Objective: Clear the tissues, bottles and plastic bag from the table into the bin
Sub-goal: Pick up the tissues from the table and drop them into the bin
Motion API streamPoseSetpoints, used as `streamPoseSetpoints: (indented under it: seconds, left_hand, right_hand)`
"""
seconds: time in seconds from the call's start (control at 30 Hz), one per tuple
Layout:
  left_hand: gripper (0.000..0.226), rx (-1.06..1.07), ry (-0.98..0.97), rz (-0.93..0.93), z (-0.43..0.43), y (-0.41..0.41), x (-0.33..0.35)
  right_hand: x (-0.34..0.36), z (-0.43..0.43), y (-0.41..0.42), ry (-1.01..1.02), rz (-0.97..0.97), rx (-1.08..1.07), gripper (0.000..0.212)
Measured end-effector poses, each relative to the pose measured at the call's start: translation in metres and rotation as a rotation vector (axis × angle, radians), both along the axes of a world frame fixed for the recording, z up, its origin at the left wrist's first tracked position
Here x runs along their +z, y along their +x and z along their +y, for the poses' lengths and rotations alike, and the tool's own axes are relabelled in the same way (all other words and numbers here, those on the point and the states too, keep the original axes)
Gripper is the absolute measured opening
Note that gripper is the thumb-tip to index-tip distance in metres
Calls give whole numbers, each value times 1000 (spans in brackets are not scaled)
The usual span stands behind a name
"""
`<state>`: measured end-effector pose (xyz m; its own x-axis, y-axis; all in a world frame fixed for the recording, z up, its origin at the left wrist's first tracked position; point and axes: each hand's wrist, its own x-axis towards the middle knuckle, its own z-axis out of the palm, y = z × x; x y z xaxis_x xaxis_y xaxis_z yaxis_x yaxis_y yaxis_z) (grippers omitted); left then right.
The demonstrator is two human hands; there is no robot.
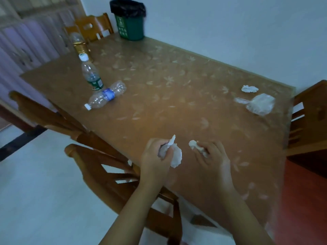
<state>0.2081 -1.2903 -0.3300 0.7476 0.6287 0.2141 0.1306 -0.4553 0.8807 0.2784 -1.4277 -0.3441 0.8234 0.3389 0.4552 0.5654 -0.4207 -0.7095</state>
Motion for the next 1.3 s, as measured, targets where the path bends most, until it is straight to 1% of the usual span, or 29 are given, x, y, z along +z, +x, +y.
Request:
streamPoseSetpoints:
  seconds: [0.07,0.1,0.17,0.23,0.33,0.37,0.43,0.5,0.6,0.7,0.8,0.9,1.07,1.23,1.3]
  left_hand:
    - [18,60,64,-46,22,-28,15]
    - [14,94,95,-54,34,-43,21]
    - [13,161,114,-60,59,-75,32]
    - [20,208,118,-80,86,-109,42]
    - [34,264,100,-81,127,-166,50]
    - [35,283,83,-74,140,-185,52]
    - [26,337,72,-58,165,-222,53]
    - [18,410,44,-44,188,-253,51]
    - [17,500,2,-30,218,-295,43]
    - [16,566,-7,-36,247,-327,37]
    - [15,635,-23,-44,282,-345,33]
    - [17,677,-27,-50,322,-351,31]
    - [9,642,-3,2,417,-339,36]
    - [14,620,3,34,524,-311,62]
    - [15,613,22,25,563,-298,69]
  right_hand:
    - [15,25,-20,7,7,62,36]
    - [23,39,-31,14,16,92,38]
    - [39,71,-55,35,22,143,27]
    - [49,104,-80,33,-20,178,17]
    - [54,154,-123,-5,-110,225,13]
    - [54,169,-137,-10,-125,236,13]
    - [55,201,-165,-4,-133,276,12]
    - [56,230,-192,16,-168,367,13]
    - [56,272,-225,27,-198,496,23]
    - [53,313,-249,18,-221,587,28]
    - [51,358,-260,24,-199,696,28]
    - [48,411,-264,48,-206,727,27]
    - [39,506,-251,33,-198,755,27]
    - [58,603,-219,39,-225,683,28]
    - [66,639,-206,38,-251,673,23]
